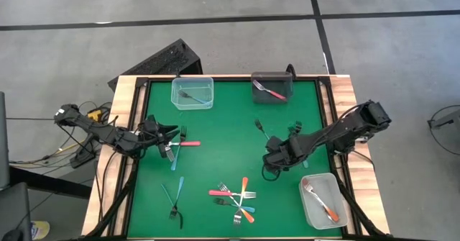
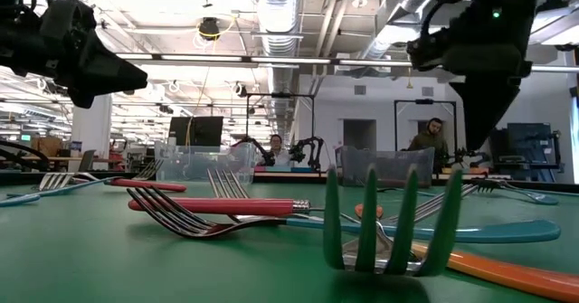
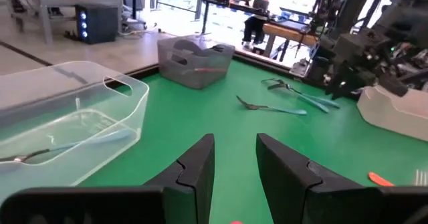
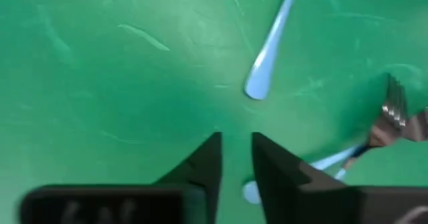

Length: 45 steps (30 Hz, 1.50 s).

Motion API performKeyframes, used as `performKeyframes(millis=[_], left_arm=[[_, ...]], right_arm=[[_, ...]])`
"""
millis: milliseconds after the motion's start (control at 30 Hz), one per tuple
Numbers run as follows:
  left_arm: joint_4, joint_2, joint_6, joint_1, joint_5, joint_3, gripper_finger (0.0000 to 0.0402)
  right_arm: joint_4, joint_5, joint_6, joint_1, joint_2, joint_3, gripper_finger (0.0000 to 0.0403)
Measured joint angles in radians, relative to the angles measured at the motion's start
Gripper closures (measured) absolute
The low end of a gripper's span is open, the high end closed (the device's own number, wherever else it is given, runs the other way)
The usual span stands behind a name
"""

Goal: Sort silverware by color (type)
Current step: Put the black fork into the transparent bin

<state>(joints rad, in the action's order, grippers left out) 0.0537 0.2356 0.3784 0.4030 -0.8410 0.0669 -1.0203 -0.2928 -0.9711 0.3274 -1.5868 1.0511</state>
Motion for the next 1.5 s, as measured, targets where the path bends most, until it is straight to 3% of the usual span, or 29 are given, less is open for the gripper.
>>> performKeyframes(millis=[133, 233, 433, 633, 867, 1100, 1333, 1500], left_arm=[[0.000, 0.000, -0.062, -0.001, -0.075, 0.000, 0.0303], [-0.025, 0.000, -0.078, -0.029, -0.184, 0.000, 0.0300], [-0.035, 0.008, -0.040, -0.076, -0.009, 0.017, 0.0283], [0.085, 0.014, 0.071, -0.080, -0.032, 0.017, 0.0285], [0.065, 0.014, 0.034, -0.102, -0.123, 0.017, 0.0287], [0.072, 0.021, 0.061, -0.137, -0.009, 0.017, 0.0287], [0.088, 0.021, 0.054, -0.136, -0.028, 0.011, 0.0287], [0.080, 0.022, 0.071, -0.137, -0.005, 0.005, 0.0287]], right_arm=[[-0.003, -0.028, 0.104, -0.061, 0.004, 0.000, 0.0225], [0.032, -0.042, 0.165, -0.178, -0.001, 0.001, 0.0204], [0.102, -0.022, 0.221, -0.272, -0.022, 0.001, 0.0225], [0.074, -0.023, 0.214, -0.248, 0.004, 0.000, 0.0247], [0.132, -0.002, 0.262, -0.300, 0.066, 0.000, 0.0244], [0.362, -0.009, 0.293, -0.314, 0.013, 0.000, 0.0247], [0.377, -0.097, 0.261, -0.317, -0.024, 0.001, 0.0253], [0.393, -0.104, 0.238, -0.318, -0.105, 0.000, 0.0258]])
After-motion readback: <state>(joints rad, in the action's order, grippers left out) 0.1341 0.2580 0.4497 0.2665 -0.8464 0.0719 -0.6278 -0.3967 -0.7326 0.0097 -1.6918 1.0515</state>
